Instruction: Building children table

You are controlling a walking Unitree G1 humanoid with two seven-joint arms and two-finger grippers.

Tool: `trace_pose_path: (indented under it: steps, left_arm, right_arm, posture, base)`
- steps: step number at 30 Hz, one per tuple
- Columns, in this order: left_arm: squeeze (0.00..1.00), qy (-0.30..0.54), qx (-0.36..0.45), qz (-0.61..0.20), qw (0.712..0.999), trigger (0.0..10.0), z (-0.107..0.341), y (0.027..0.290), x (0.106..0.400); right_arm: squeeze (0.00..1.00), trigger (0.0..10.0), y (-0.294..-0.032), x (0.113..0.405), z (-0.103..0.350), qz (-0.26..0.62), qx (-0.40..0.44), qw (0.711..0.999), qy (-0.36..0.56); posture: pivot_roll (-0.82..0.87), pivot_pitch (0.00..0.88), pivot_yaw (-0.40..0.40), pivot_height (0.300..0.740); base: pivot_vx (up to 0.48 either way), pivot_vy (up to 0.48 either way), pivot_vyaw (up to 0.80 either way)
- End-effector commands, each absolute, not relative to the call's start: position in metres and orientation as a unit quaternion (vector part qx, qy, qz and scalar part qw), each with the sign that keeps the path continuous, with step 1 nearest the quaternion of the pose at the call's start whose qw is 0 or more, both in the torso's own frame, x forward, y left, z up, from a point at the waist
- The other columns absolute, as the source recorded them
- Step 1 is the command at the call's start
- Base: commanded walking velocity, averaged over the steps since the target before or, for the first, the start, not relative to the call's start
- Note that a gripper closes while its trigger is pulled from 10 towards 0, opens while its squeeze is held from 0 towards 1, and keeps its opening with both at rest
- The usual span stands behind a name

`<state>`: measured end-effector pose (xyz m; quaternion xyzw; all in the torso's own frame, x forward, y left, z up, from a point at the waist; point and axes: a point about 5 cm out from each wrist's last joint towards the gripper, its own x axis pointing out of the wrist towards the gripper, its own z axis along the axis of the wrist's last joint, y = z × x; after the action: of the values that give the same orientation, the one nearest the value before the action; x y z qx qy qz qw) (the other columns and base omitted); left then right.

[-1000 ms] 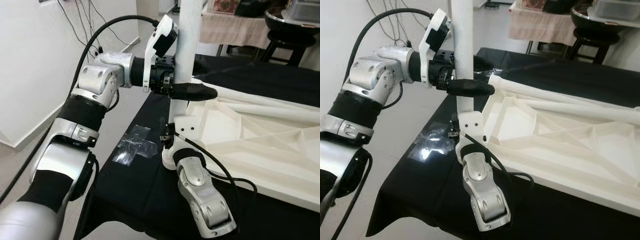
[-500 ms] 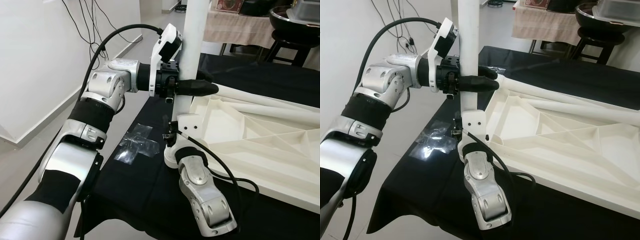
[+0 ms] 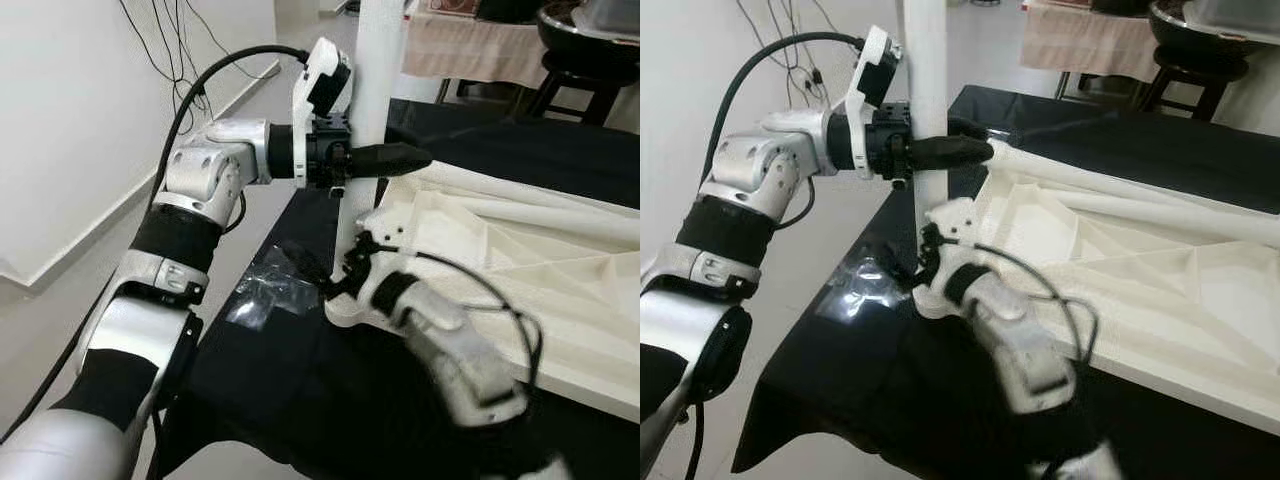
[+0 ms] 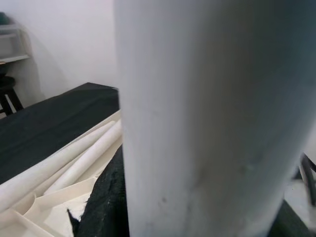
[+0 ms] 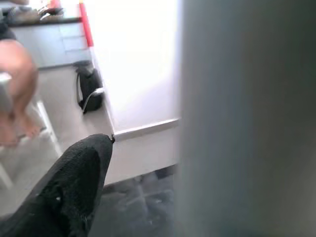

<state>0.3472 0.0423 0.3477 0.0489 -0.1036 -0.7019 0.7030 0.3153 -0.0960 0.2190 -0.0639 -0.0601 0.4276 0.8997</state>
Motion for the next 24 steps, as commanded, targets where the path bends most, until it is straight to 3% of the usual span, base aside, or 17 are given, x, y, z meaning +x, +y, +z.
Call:
trace_pose_path:
  steps: [1, 8, 9, 10, 11, 24]
  left_arm:
    - [0.00, -0.089, 0.042, -0.729, 0.677, 0.0, 0.339, 0.027, 0.339]
    - [0.00, -0.089, 0.041, -0.732, 0.675, 0.0, 0.339, 0.027, 0.336]
    - [0.00, -0.089, 0.042, -0.733, 0.673, 0.0, 0.339, 0.026, 0.336]
    - [0.00, -0.089, 0.042, -0.733, 0.673, 0.0, 0.339, 0.026, 0.336]
    - [0.00, -0.088, 0.043, -0.734, 0.672, 0.0, 0.339, 0.026, 0.335]
    - [0.00, -0.088, 0.051, -0.734, 0.672, 0.0, 0.339, 0.027, 0.333]
  right_arm:
    - [0.00, 10.0, -0.099, 0.324, 0.224, 0.494, -0.085, 0.864, -0.058]
    - [0.00, 10.0, -0.107, 0.338, 0.227, 0.523, -0.082, 0.847, -0.046]
    - [0.00, 8.1, -0.108, 0.342, 0.226, 0.529, -0.075, 0.844, -0.043]
    - [0.00, 8.1, -0.108, 0.342, 0.226, 0.529, -0.075, 0.844, -0.043]
    - [0.00, 0.0, -0.109, 0.346, 0.224, 0.539, -0.060, 0.839, -0.039]
    - [0.00, 0.0, -0.117, 0.354, 0.212, 0.584, -0.018, 0.811, -0.023]
  posture:
    - [-0.04, 0.109, 0.019, 0.740]
    - [-0.03, 0.112, 0.021, 0.740]
    - [-0.03, 0.114, 0.018, 0.740]
    - [-0.03, 0.114, 0.018, 0.740]
    - [-0.02, 0.116, 0.018, 0.740]
    - [-0.02, 0.114, 0.015, 0.740]
  base:
    - [0.000, 0.000, 0.00]
    - [0.000, 0.000, 0.00]
    - [0.000, 0.000, 0.00]
    - [0.000, 0.000, 0.00]
    - [0.000, 0.000, 0.00]
    - [0.000, 0.000, 0.00]
